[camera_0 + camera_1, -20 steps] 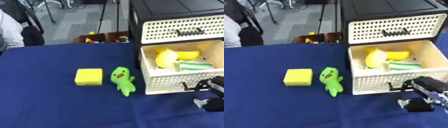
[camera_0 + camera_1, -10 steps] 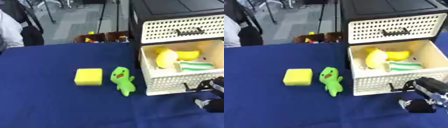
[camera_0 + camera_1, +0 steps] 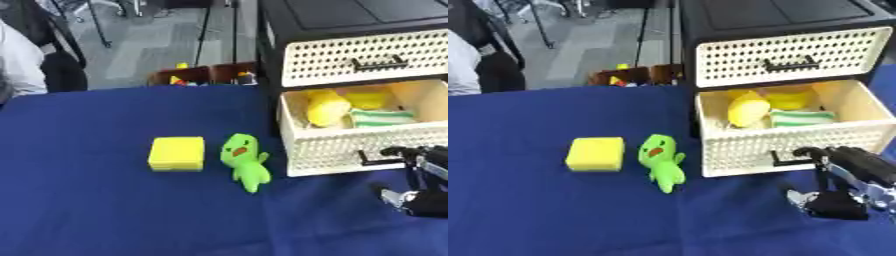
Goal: Pick up objects from table and place into drawer.
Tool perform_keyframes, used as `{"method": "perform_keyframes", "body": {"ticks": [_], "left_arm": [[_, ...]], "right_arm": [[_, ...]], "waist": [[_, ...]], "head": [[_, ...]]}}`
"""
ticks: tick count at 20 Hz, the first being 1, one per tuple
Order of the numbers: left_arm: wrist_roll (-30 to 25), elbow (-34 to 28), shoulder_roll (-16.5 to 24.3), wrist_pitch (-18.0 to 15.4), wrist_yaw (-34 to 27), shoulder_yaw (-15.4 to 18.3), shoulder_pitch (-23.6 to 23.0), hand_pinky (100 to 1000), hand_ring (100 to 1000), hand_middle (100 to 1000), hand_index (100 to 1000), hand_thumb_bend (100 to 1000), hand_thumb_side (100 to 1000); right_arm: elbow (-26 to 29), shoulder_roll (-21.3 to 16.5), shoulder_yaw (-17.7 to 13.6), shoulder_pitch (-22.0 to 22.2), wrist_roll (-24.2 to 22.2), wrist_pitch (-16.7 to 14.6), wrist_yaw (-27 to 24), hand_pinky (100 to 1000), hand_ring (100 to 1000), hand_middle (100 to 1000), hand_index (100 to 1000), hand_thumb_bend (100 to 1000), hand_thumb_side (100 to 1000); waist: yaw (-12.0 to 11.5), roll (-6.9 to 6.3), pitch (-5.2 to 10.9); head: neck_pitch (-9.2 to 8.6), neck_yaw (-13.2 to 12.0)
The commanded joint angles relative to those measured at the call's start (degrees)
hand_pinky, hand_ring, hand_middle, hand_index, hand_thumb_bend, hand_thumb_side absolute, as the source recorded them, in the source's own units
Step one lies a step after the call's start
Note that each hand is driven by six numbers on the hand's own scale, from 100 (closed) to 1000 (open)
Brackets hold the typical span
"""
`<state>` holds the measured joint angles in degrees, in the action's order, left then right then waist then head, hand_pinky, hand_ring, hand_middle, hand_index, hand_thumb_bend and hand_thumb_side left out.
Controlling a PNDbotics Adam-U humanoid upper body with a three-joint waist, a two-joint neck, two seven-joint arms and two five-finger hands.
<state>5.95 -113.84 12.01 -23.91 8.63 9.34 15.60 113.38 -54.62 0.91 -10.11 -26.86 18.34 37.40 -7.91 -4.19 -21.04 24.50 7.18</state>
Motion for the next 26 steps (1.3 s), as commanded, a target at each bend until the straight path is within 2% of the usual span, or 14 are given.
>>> {"method": "perform_keyframes", "body": {"ticks": [1,5,9,15,21,26], "left_arm": [[0.0,-0.8,0.4,0.1,0.1,0.4,0.2,525,730,733,872,137,938],[0.0,-0.8,0.3,0.1,0.1,0.4,0.1,525,732,734,871,136,938],[-0.1,-0.8,0.2,0.2,0.1,0.4,0.1,525,733,734,871,134,939],[-0.1,-0.8,0.0,0.3,0.1,0.4,0.0,525,734,729,869,131,940],[-0.1,-0.8,0.0,0.3,0.0,0.4,0.0,526,735,728,867,129,939],[-0.1,-0.8,0.0,0.3,0.0,0.4,0.0,527,737,728,868,128,940]], "right_arm": [[1.2,-1.0,-1.3,-0.7,0.9,-1.3,1.6,120,337,437,961,285,806],[1.2,-1.0,-2.1,-0.9,2.2,-2.6,2.8,110,330,431,941,281,821],[1.2,-1.1,-2.4,-1.2,2.3,-2.4,3.1,100,320,420,926,281,819],[1.2,-1.4,-1.6,-2.2,-1.7,0.6,1.1,100,257,305,863,282,766],[1.2,-1.2,-0.6,-3.2,-5.9,4.1,-1.0,100,244,288,852,279,729],[1.2,-1.4,0.0,-2.9,-7.7,4.8,-0.6,100,235,276,815,264,717]], "waist": [[0.0,0.12,0.95],[0.2,0.19,0.86],[0.3,0.27,0.76],[0.1,0.39,0.71],[-0.3,0.32,0.7],[-0.3,0.29,0.56]], "head": [[-0.62,0.0],[-0.54,-0.1],[-0.65,-0.1],[-0.79,0.2],[-1.01,0.2],[-1.01,0.3]]}}
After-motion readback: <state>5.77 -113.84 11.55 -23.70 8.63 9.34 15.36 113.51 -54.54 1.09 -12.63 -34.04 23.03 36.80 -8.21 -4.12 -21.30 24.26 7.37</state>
